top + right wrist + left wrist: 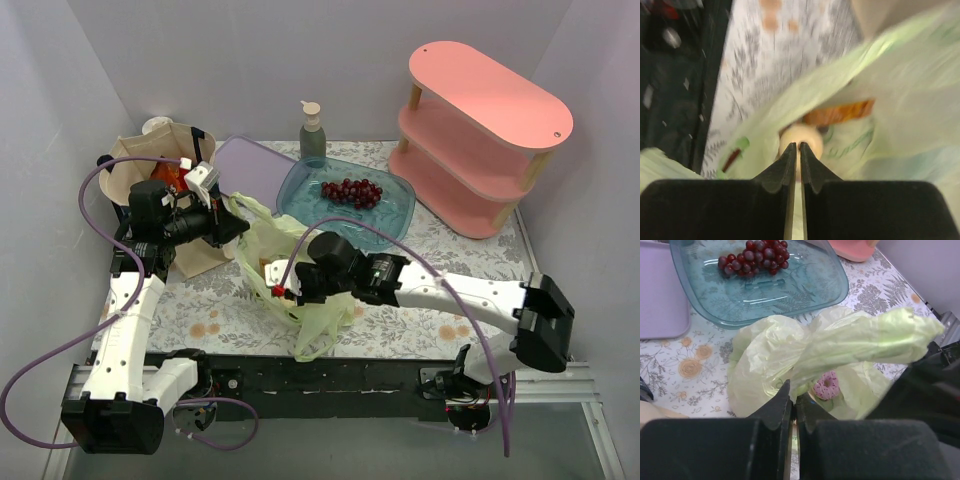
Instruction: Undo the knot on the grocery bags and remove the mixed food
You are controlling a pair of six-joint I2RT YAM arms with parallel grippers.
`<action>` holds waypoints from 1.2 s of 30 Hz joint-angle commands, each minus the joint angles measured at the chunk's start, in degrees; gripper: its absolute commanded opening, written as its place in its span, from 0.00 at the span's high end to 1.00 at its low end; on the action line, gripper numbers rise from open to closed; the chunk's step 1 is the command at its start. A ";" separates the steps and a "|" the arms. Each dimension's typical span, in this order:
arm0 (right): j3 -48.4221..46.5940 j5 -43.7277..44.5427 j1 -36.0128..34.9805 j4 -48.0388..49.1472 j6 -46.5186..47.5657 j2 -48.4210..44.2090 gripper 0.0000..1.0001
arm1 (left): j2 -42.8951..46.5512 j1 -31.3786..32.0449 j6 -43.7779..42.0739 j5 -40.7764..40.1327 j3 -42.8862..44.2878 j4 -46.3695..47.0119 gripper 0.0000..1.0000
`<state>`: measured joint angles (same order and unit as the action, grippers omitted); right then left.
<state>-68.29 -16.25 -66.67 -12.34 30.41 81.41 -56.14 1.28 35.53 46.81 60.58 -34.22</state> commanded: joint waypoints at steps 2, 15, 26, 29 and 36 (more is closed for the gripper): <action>10.89 15.99 0.14 8.91 1.83 2.09 0.86 | 1.12 -0.22 -0.11 2.94 -0.63 0.12 1.00; 24.34 -1.67 1.54 -4.53 -14.92 -5.47 0.90 | 3.76 -0.22 -1.43 2.94 -4.15 -2.17 1.00; 15.32 7.91 3.83 -0.40 -4.67 -5.21 0.66 | 4.46 -0.22 -0.99 4.08 -5.38 -2.70 1.00; 12.93 10.34 3.92 1.17 -2.12 -2.40 0.58 | 4.02 -0.22 -0.64 4.52 -5.21 -2.08 1.00; 11.69 16.07 5.68 6.98 -2.99 3.67 0.56 | 3.58 -0.22 0.07 5.75 -5.55 -0.77 1.00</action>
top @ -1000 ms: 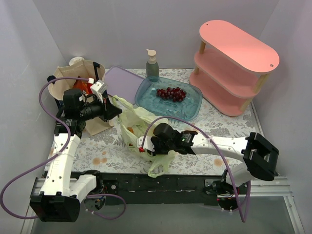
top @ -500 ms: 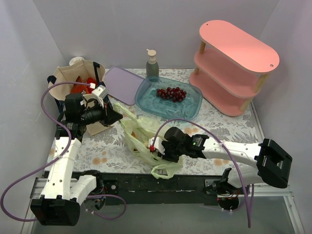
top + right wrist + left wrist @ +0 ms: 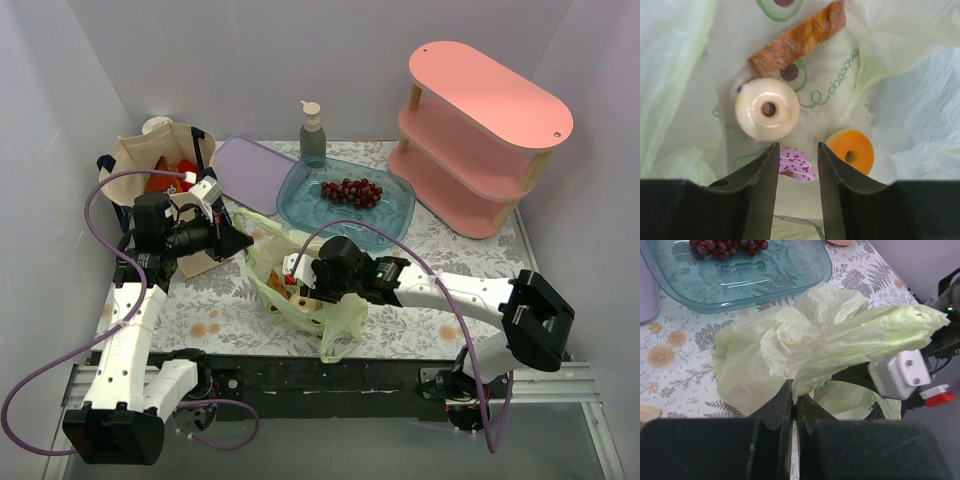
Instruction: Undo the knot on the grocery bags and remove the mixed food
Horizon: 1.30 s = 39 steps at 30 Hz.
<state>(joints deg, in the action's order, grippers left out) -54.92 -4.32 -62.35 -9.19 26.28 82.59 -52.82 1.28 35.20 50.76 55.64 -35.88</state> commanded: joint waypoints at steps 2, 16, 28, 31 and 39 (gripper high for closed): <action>-1.86 3.97 2.05 2.78 2.10 3.63 0.55 | -1.66 0.47 1.11 5.04 -0.71 3.62 1.00; 4.81 -9.31 2.93 -10.14 15.90 -0.76 0.45 | -9.59 7.24 -0.83 2.85 4.40 5.91 1.00; 6.23 -2.45 3.20 -0.83 18.10 5.21 0.67 | -6.95 9.09 -7.07 1.54 2.28 3.36 1.00; 4.13 -3.77 3.46 -0.91 17.84 4.87 0.94 | -5.90 9.27 -8.21 1.09 1.15 2.31 1.00; -0.63 -4.91 3.81 -3.28 14.06 -1.89 0.99 | -2.65 9.36 -13.13 -1.54 -1.23 -1.65 1.00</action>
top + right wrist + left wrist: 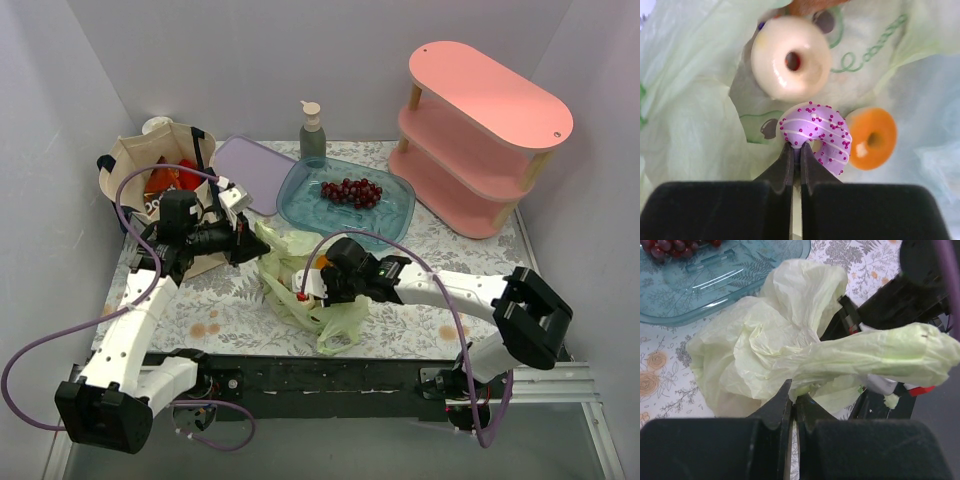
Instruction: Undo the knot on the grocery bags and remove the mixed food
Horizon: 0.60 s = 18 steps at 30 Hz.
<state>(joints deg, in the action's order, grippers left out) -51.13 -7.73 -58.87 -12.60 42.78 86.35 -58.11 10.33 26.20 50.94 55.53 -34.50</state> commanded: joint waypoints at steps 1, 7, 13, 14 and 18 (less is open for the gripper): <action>-4.59 -1.59 0.34 -0.05 -2.70 -6.01 0.99 | 2.73 0.31 -5.01 -1.89 -1.30 -3.55 1.00; -6.60 -3.69 0.51 -2.33 -4.02 -8.65 0.99 | 3.44 0.40 -5.19 -3.21 -2.44 -3.82 1.00; -6.70 -15.47 2.45 2.39 -11.48 -14.97 0.99 | 2.39 0.31 -1.50 -3.91 -1.04 -2.59 0.90; -6.52 -15.39 2.45 4.84 -12.63 -15.59 0.99 | 1.77 0.39 -0.80 -4.18 -0.51 -2.59 0.76; -9.59 -13.37 2.45 4.26 -14.22 -16.29 0.99 | 0.19 0.31 3.33 -9.00 5.10 -5.48 0.34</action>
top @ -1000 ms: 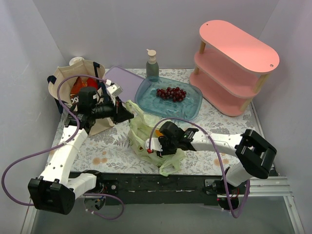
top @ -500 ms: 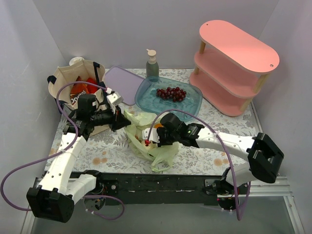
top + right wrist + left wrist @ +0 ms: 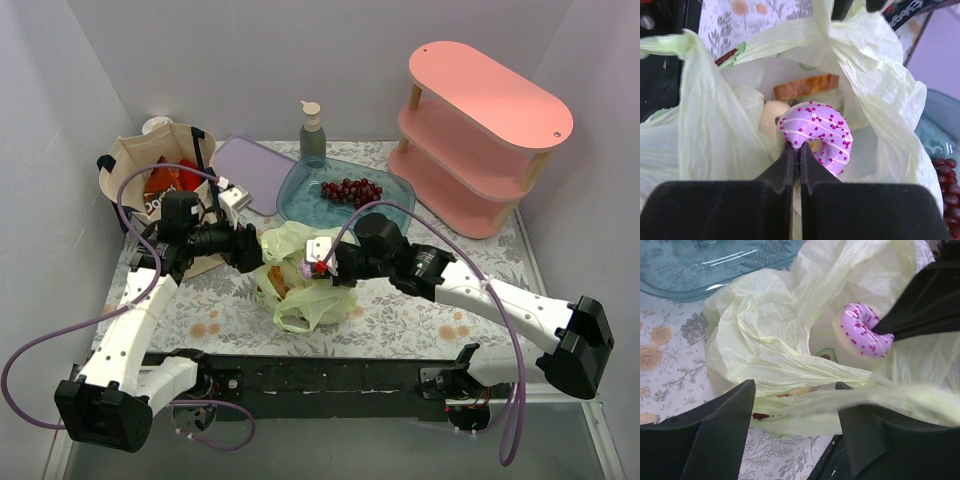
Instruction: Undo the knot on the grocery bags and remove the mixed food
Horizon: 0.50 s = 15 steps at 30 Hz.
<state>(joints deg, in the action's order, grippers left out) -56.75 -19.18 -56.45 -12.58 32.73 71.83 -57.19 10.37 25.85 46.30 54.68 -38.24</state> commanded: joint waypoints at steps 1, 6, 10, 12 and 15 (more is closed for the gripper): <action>-4.94 -1.57 0.19 4.06 -3.91 -2.22 0.99 | -0.99 0.26 2.99 -5.25 9.45 -4.54 0.27; -3.11 -3.15 0.81 7.99 -8.19 -5.91 0.99 | -0.82 0.26 -0.62 -7.55 18.52 -10.45 0.16; 2.42 2.90 0.72 14.66 -9.97 -6.09 0.99 | -3.70 0.26 1.66 -0.19 27.13 -11.85 0.11; 5.93 6.69 0.72 17.05 -8.40 -6.79 0.99 | -5.47 0.26 4.73 4.91 30.66 -13.00 0.16; 7.35 8.98 0.72 20.13 -6.89 -6.53 0.99 | -6.79 0.18 12.19 15.98 28.14 -6.80 0.27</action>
<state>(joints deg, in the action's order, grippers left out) -51.62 -15.59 -55.90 -0.49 25.30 65.76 -61.91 10.37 29.87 48.34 84.14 -47.51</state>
